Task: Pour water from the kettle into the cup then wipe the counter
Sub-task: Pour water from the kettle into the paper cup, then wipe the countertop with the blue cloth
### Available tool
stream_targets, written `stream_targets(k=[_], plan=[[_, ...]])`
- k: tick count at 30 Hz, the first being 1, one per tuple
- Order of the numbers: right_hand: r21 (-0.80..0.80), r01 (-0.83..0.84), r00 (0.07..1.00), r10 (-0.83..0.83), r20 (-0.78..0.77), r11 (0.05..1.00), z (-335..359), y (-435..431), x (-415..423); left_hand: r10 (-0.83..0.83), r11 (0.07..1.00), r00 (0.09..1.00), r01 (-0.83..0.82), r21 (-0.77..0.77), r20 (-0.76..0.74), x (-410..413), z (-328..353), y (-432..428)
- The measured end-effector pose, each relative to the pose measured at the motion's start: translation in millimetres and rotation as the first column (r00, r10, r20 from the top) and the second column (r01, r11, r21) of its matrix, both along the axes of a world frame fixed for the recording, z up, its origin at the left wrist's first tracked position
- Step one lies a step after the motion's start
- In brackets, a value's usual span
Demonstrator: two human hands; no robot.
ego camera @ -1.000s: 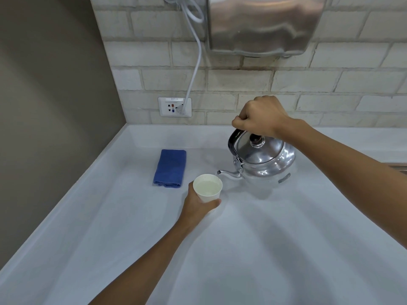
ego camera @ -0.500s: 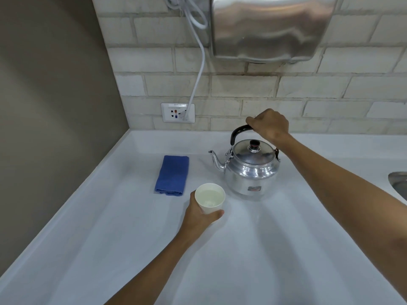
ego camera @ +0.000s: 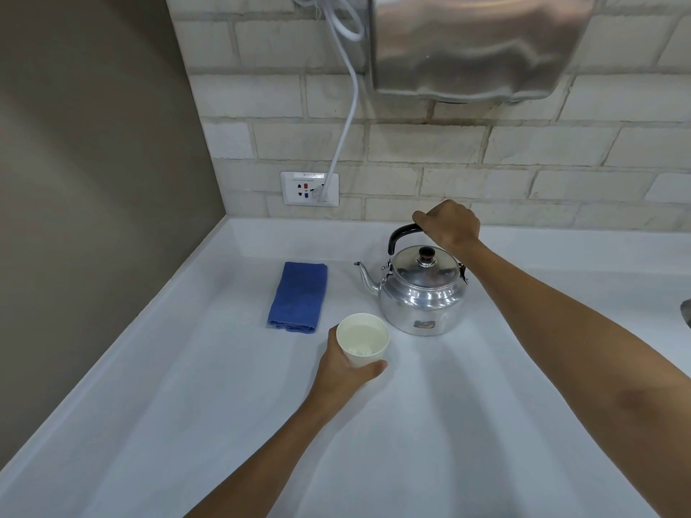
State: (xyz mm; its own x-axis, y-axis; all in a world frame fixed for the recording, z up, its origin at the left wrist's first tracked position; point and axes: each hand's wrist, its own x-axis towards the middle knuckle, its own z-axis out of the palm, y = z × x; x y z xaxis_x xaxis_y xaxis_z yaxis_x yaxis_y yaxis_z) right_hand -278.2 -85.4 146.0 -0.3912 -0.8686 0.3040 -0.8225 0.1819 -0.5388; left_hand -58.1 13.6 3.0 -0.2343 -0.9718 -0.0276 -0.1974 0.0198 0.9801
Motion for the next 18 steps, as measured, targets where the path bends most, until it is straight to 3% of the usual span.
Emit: stream_targets(k=[14, 16, 18], plan=[[0.063, -0.033, 0.999, 0.032, 0.018, 0.997, -3.0, 3.1, -5.9, 0.002, 1.000, 1.000, -0.002, 0.010, -0.004, -0.8, 1.3, 0.8], [0.019, -0.053, 0.998, 0.054, -0.027, 0.998, -5.0, 11.5, -2.9, -0.026, 0.999, 1.000, 0.025, 0.020, 0.008, 0.1, 2.7, 1.1], [-0.138, -0.023, 0.996, 0.011, -0.087, 0.990, -14.4, 29.0, 3.2, -0.106, 0.994, 0.994, 0.105, 0.043, 0.028, 7.0, 4.0, 2.1]])
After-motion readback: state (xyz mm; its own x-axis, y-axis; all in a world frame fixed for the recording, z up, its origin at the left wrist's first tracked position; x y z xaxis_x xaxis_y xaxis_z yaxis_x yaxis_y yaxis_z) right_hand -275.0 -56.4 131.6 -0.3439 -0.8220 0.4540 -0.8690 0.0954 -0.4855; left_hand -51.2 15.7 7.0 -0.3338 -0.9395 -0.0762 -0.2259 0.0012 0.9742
